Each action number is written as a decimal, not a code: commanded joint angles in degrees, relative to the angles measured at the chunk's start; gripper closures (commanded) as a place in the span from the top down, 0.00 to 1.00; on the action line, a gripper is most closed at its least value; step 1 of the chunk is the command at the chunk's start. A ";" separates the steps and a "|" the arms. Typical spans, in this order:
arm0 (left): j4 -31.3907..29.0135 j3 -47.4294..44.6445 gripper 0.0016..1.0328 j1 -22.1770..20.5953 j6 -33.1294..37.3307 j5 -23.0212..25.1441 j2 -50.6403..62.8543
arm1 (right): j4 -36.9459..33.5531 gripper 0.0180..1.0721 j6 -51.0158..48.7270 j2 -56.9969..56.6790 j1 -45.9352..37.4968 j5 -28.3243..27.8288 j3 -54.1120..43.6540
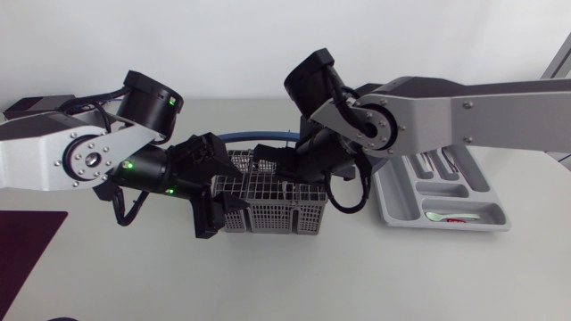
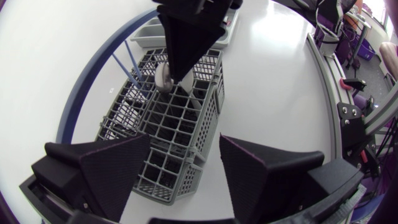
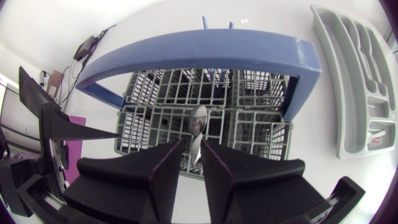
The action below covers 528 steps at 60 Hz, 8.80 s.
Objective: Unload the cutlery basket into the drawer organizer.
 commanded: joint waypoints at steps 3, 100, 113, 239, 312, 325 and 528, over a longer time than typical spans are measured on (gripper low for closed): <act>-0.63 -0.11 0.94 0.31 1.68 0.39 0.98 | -0.90 0.17 1.35 1.25 -0.21 0.76 0.97; -1.60 -0.55 0.94 -4.61 -1.40 -1.10 -1.48 | -22.17 0.06 -10.25 -32.76 -18.75 -8.29 -0.52; -1.60 -1.43 0.94 -5.31 -1.66 -1.10 -2.36 | -24.36 0.06 -21.94 -34.78 -30.44 -6.45 -8.52; -0.89 -3.45 0.94 -5.75 -2.45 -1.72 -3.24 | -2.13 0.71 -12.98 -30.12 -25.96 -11.37 -24.78; 0.95 -3.72 0.94 -1.09 -1.57 -1.72 -2.89 | 30.22 0.59 2.67 -6.04 -8.29 -15.85 -19.33; 1.13 -4.07 0.94 0.31 -0.26 -1.45 -2.63 | 31.18 0.55 2.67 -4.28 -7.86 -14.01 -18.01; -2.83 -7.32 0.94 -5.93 -5.27 -8.84 -8.43 | -0.98 0.05 -44.27 -19.58 -43.19 10.08 -26.54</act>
